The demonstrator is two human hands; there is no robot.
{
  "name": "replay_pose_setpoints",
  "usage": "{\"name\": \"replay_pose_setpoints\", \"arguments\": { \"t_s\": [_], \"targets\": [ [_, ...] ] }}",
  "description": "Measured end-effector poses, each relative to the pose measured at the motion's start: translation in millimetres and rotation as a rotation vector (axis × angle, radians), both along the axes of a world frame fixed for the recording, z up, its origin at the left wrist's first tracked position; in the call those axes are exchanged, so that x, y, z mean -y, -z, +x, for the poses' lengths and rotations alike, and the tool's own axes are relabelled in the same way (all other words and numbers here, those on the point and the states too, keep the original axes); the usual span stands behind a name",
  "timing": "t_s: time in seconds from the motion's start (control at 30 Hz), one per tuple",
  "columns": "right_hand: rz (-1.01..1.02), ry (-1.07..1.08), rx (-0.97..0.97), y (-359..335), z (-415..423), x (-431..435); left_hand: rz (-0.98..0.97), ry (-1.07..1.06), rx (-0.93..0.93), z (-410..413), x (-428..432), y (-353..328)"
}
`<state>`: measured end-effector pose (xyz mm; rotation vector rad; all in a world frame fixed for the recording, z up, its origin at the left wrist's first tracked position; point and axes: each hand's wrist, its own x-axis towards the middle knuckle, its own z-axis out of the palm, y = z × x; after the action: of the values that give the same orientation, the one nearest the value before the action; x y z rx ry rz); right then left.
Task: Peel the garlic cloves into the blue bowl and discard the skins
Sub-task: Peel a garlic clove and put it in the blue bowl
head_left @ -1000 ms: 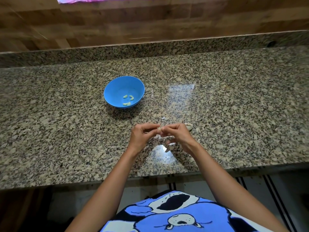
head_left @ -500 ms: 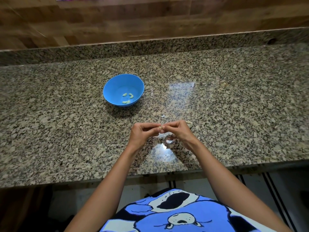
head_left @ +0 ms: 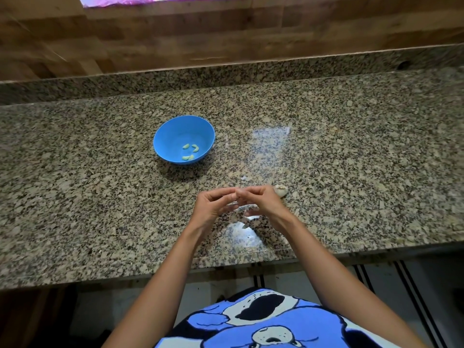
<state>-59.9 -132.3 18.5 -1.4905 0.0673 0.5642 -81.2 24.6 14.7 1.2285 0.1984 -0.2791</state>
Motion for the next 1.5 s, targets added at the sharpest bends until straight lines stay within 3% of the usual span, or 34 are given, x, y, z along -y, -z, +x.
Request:
{"name": "replay_pose_setpoints", "arguments": {
  "t_s": [0.17, 0.3, 0.5, 0.73, 0.93, 1.3, 1.5],
  "targets": [
    [0.059, 0.008, -0.092, -2.0, 1.8, 3.6, -0.061, -0.006, -0.055, 0.7, -0.9, 0.3],
    [0.009, 0.030, -0.056, -4.0, 3.0, 2.0, -0.082, -0.007, -0.086, 1.9, -1.1, 0.2],
    [-0.063, 0.120, 0.055, -5.5, -0.5, -2.1, 0.045, 0.034, -0.047, 7.0, 1.5, -2.1],
    [-0.080, 0.244, 0.092, -2.1, -0.1, -7.7, 0.003, -0.042, -0.085, 7.7, 9.0, -6.8],
    [-0.107, 0.233, 0.129, -1.6, 0.9, -7.8, 0.172, -0.044, 0.003, 7.6, 10.0, -7.2],
    [-0.035, 0.178, -0.028, -1.2, 1.1, -5.7, 0.024, -0.149, -0.082, 10.1, 10.0, 0.0],
    [-0.138, 0.203, 0.078, 6.5, -7.1, -10.0, 0.236, -0.207, -0.015, 5.9, 12.9, 9.2]
  ]
}}
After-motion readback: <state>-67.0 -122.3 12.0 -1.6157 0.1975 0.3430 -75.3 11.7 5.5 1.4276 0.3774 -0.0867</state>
